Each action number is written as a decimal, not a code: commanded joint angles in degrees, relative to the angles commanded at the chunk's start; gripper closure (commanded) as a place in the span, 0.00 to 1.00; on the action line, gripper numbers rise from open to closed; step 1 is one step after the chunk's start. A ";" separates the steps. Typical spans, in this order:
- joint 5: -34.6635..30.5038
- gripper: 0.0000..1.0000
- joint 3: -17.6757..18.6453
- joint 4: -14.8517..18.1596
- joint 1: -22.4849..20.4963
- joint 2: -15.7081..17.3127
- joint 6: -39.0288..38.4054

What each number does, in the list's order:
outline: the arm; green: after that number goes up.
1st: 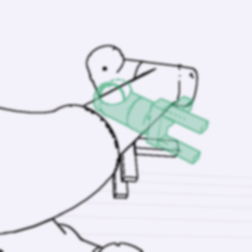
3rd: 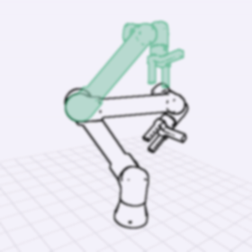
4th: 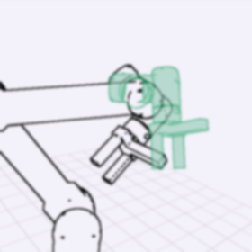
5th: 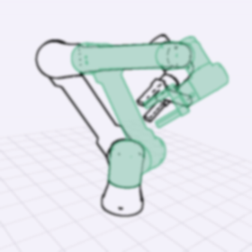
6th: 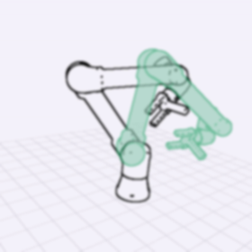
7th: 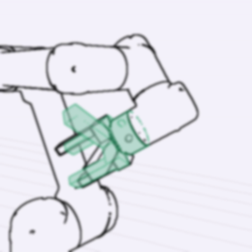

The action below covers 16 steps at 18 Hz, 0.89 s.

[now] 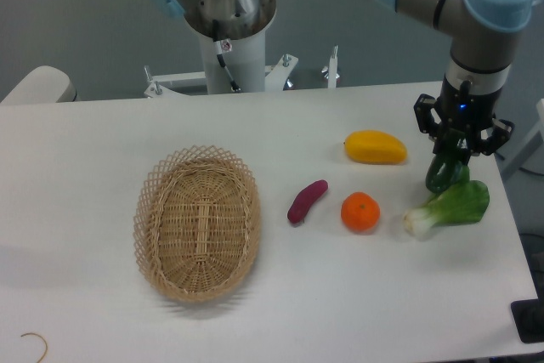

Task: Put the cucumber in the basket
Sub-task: 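Lift the green cucumber with the gripper off the table, then carry the held cucumber over to the wicker basket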

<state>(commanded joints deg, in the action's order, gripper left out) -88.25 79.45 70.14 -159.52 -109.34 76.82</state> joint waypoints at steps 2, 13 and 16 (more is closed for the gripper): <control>0.70 0.73 0.78 0.00 -0.09 0.35 0.00; 0.71 0.72 2.72 0.26 5.08 1.32 -6.67; 0.53 0.72 4.12 0.35 9.91 2.19 -14.21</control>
<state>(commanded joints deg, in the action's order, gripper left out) -87.71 83.57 70.49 -149.61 -107.14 62.61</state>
